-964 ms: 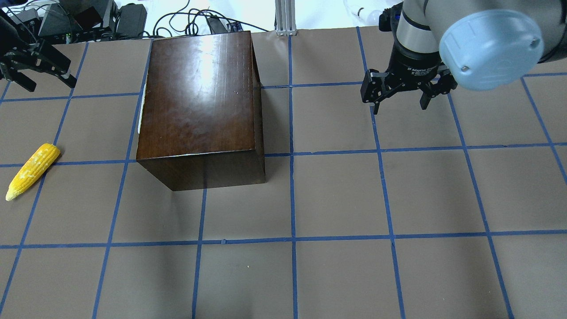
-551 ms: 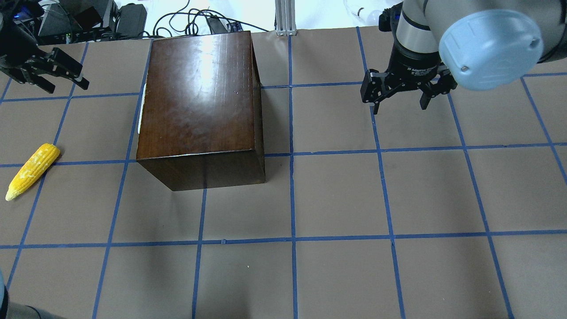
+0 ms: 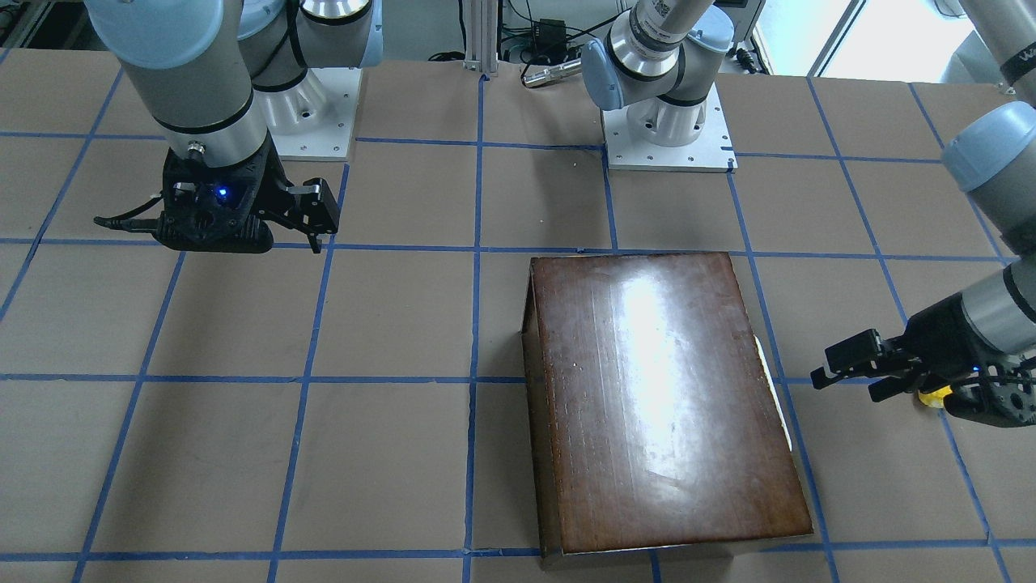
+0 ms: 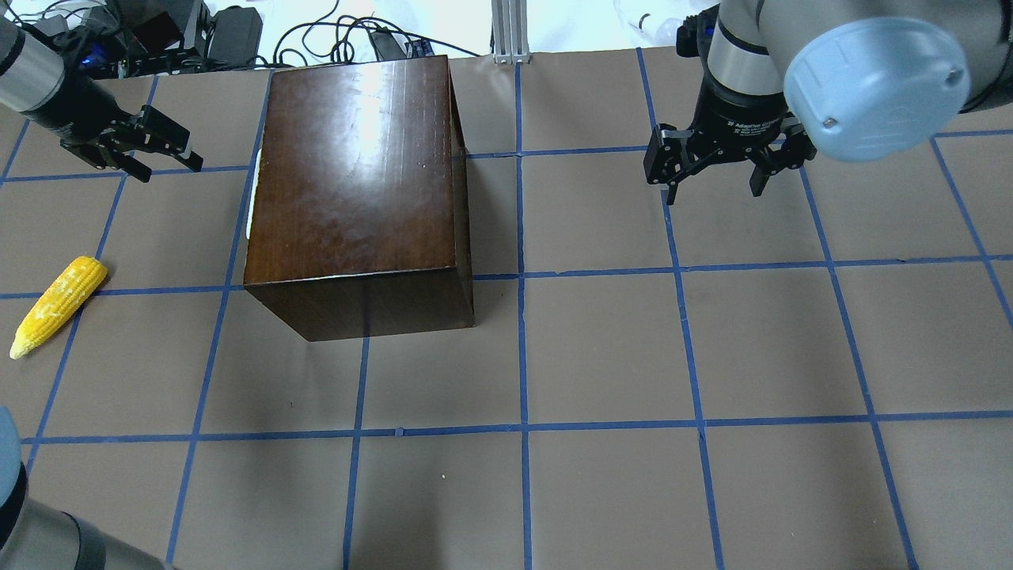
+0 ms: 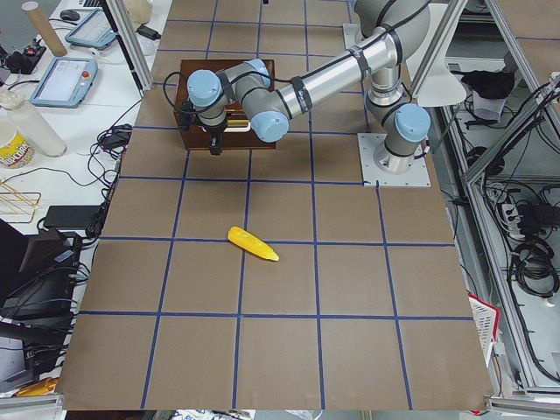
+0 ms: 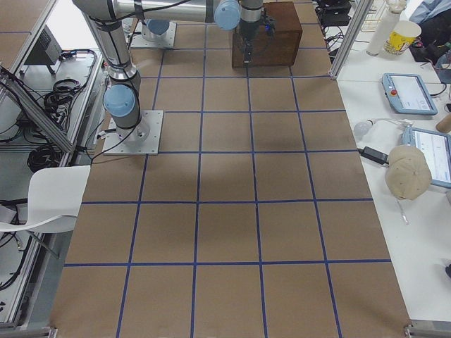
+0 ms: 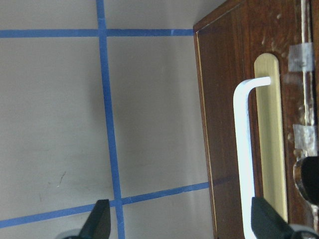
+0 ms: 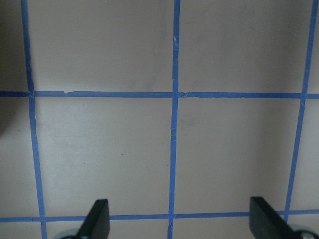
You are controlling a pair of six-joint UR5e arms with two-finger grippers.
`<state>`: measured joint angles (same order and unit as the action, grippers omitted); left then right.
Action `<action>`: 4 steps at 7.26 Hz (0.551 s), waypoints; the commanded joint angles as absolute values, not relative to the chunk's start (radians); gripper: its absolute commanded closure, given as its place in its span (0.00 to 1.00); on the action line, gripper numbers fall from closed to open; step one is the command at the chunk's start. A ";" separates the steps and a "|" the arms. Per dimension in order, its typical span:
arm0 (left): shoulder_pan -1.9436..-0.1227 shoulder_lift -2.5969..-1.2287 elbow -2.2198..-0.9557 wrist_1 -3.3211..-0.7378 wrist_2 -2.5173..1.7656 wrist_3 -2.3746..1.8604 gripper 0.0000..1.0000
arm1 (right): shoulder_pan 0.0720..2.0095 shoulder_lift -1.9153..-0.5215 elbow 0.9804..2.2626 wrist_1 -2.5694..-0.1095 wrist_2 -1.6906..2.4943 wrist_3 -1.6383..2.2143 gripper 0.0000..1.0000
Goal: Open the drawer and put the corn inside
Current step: 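Move the left gripper down beside the cabinet toward the white drawer handle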
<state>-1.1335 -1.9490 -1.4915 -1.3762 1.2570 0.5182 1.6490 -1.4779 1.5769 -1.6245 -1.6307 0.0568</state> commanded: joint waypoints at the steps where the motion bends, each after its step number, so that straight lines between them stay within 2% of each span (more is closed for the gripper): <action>1: -1.152 -1.986 -1.499 -1.350 1.212 0.522 0.00 | 1.649 -1.479 1.577 -1.624 -1.629 0.057 0.00; 4: -1.184 -2.023 -1.499 -1.348 1.212 0.529 0.00 | 1.649 -1.479 1.577 -1.625 -1.629 0.057 0.00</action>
<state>-1.1728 -2.0106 -1.4985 -1.3485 1.2129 0.5259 1.6490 -1.4778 1.5769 -1.6256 -1.6295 0.0568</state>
